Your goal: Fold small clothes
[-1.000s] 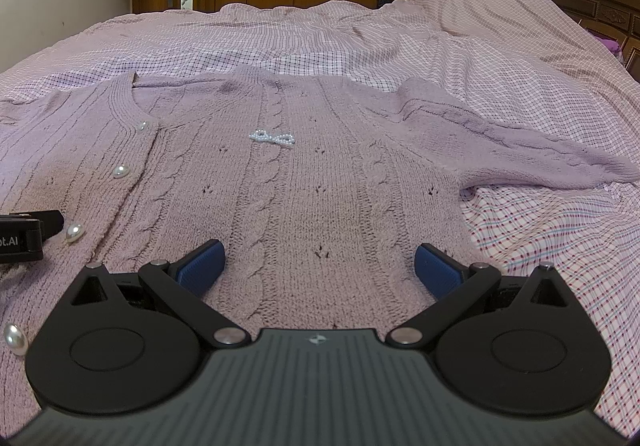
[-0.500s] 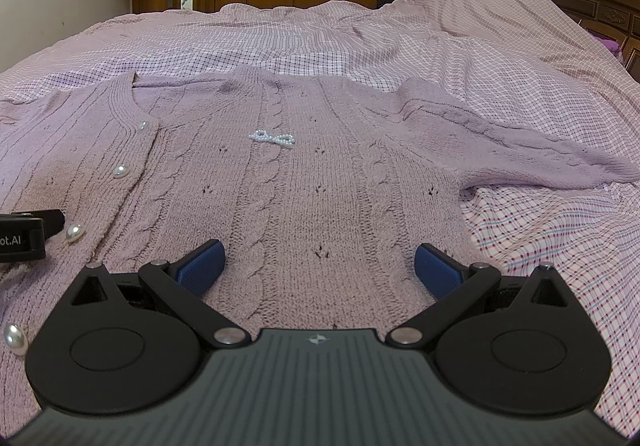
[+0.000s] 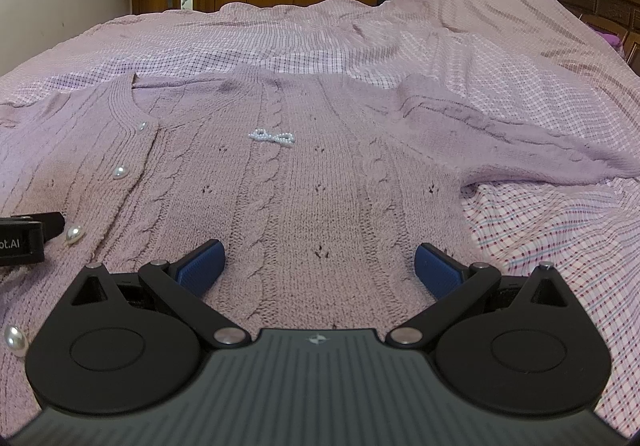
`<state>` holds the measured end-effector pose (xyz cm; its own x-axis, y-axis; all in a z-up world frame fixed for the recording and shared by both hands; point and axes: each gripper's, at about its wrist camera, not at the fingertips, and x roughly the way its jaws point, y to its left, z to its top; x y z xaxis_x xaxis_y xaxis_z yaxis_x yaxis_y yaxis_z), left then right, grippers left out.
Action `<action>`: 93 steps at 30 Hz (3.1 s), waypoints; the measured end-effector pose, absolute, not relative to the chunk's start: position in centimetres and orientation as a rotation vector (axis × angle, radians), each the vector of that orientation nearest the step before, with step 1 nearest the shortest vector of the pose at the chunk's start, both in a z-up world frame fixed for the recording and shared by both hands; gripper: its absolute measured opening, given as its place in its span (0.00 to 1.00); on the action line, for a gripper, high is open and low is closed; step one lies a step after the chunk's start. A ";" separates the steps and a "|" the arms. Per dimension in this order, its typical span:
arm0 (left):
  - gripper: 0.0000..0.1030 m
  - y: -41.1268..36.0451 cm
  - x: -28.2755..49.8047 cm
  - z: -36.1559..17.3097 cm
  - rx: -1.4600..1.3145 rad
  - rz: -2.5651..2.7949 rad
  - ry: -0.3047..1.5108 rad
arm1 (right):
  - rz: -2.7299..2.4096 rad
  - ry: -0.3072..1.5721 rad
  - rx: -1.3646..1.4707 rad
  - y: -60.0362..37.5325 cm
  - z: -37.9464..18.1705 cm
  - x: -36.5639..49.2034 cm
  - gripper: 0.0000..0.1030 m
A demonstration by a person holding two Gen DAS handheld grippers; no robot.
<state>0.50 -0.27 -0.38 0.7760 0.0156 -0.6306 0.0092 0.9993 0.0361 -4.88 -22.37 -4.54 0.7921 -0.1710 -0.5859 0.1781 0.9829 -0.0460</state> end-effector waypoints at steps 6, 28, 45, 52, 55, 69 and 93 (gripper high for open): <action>1.00 -0.2 0.7 -0.3 0.040 -0.005 0.692 | -0.173 0.655 0.027 -22.7 -4.4 -4.4 1.00; 1.00 -0.2 0.8 -0.2 0.055 -0.017 0.699 | -0.404 0.576 0.475 -45.6 -2.0 -3.2 1.00; 1.00 -0.4 0.6 0.4 0.071 -0.016 0.691 | -0.571 0.441 0.673 -56.7 -4.2 -0.6 0.06; 1.00 -0.2 0.5 1.6 0.063 -0.048 0.711 | -0.450 0.306 0.616 -54.3 0.9 -3.6 0.05; 1.00 -0.2 0.4 2.5 0.044 -0.066 0.717 | -0.388 0.266 0.605 -52.7 3.2 -4.7 0.05; 1.00 -0.4 2.3 4.5 0.064 -0.098 0.724 | -0.136 0.171 0.534 -39.2 10.8 -5.5 0.05; 1.00 5.1 3.2 3.7 -0.047 -0.024 0.763 | 0.188 0.473 0.405 -14.8 5.4 1.2 0.05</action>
<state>3.17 5.14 3.69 0.7227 -0.0389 -0.6901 0.0047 0.9987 -0.0514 1.20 -14.79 5.45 0.8751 0.2675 -0.4033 -0.0829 0.9039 0.4196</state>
